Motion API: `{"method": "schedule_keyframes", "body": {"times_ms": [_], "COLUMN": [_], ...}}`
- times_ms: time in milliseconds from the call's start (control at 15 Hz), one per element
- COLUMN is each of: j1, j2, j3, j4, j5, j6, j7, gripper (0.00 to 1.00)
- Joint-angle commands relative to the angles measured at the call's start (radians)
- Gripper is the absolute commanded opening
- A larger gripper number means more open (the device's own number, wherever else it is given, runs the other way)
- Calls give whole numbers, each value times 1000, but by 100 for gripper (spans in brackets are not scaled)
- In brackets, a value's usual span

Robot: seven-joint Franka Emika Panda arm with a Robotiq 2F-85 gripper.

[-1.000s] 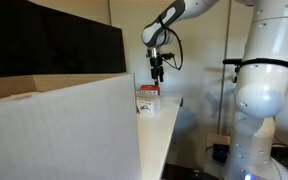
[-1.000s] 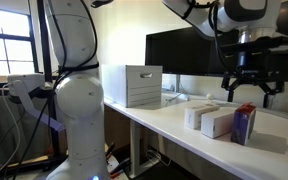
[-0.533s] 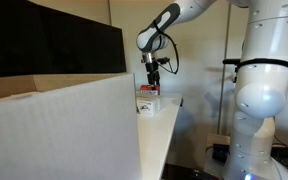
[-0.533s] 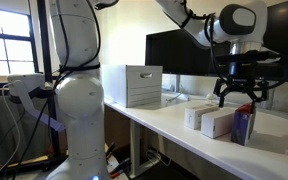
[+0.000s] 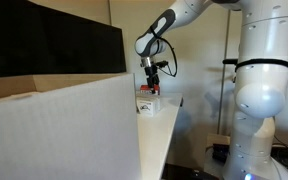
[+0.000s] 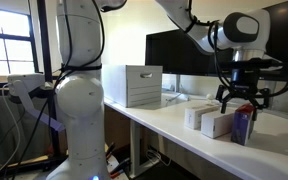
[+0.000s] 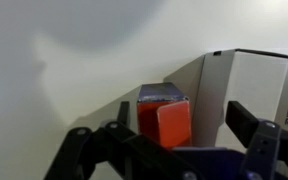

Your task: Pick up the red-blue box and put it in the bigger box

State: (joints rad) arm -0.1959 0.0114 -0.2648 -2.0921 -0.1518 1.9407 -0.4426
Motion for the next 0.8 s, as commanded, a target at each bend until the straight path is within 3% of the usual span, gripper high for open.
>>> {"method": "schedule_keyframes", "body": {"times_ms": [0,467,733], "j1": [-16,-8,-11], "j2": [20,42,32], "j3": [13,28,32], "j4": [14,41,36], "j5": [6,8,1], "j6": [14,11,10], "j7": [-11,4,4], "gripper": [68,20,16]}}
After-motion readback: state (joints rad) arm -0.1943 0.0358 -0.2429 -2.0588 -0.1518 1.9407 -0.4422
